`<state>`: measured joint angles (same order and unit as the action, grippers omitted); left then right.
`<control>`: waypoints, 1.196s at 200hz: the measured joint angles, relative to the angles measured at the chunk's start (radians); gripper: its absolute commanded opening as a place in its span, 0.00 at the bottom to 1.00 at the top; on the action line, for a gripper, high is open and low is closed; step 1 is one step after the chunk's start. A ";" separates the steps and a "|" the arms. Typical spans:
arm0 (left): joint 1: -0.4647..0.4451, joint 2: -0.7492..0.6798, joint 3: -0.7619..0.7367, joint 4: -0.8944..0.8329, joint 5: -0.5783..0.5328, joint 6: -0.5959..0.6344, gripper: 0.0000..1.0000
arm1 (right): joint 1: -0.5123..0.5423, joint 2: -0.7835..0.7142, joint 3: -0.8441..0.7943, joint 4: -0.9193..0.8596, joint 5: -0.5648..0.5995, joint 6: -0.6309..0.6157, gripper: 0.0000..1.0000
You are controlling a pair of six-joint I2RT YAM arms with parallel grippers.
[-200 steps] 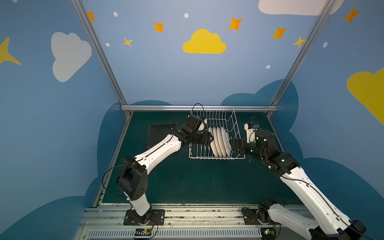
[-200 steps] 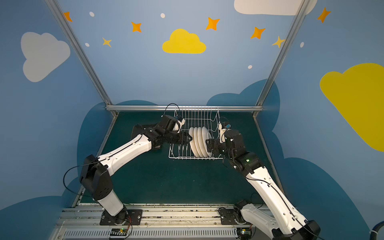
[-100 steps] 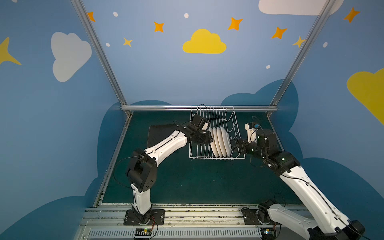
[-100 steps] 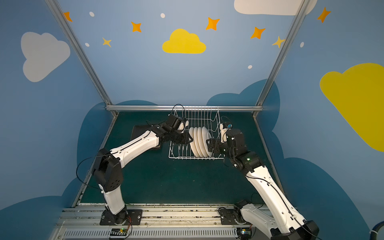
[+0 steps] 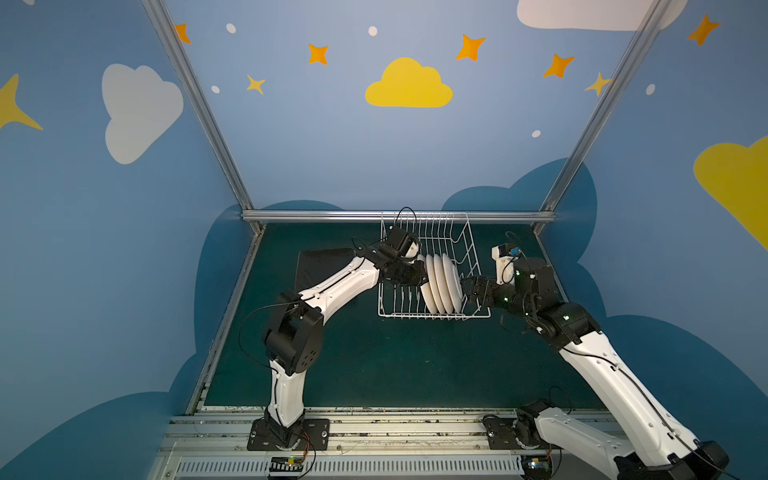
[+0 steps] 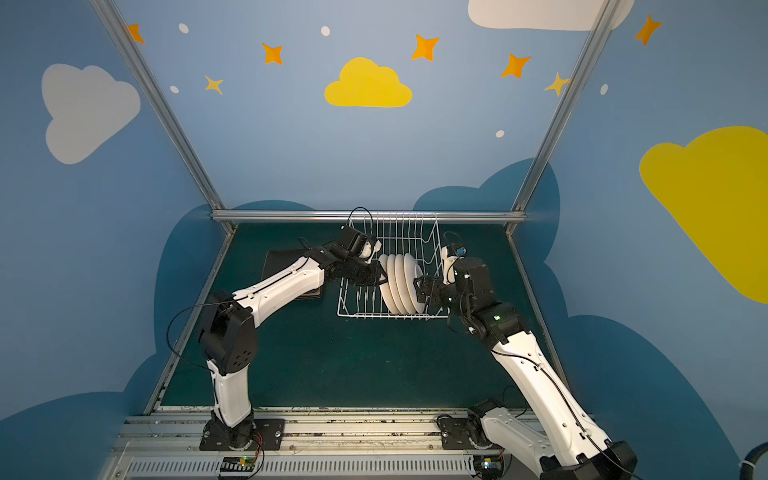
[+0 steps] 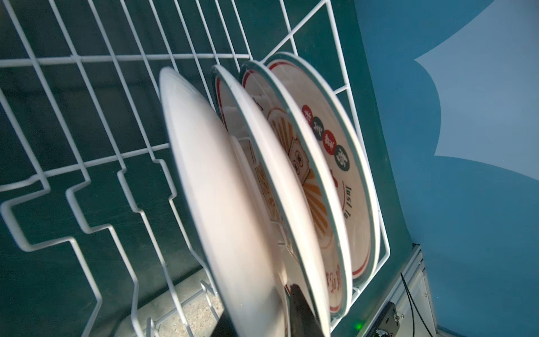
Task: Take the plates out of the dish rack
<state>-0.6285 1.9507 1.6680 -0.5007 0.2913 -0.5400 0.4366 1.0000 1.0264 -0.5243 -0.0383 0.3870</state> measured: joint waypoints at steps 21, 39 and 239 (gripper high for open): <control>0.000 0.010 0.002 0.001 0.017 -0.010 0.22 | -0.003 0.000 -0.002 0.002 0.000 0.000 0.88; 0.002 0.012 0.002 0.002 0.033 -0.019 0.13 | -0.005 0.000 -0.002 0.005 0.000 0.000 0.88; 0.010 0.007 -0.017 0.074 0.140 -0.181 0.03 | -0.013 0.000 -0.002 0.012 0.000 0.003 0.88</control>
<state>-0.6189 1.9579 1.6508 -0.4267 0.4313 -0.7212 0.4240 0.9997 1.0241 -0.5125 -0.0380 0.3897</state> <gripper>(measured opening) 0.072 0.882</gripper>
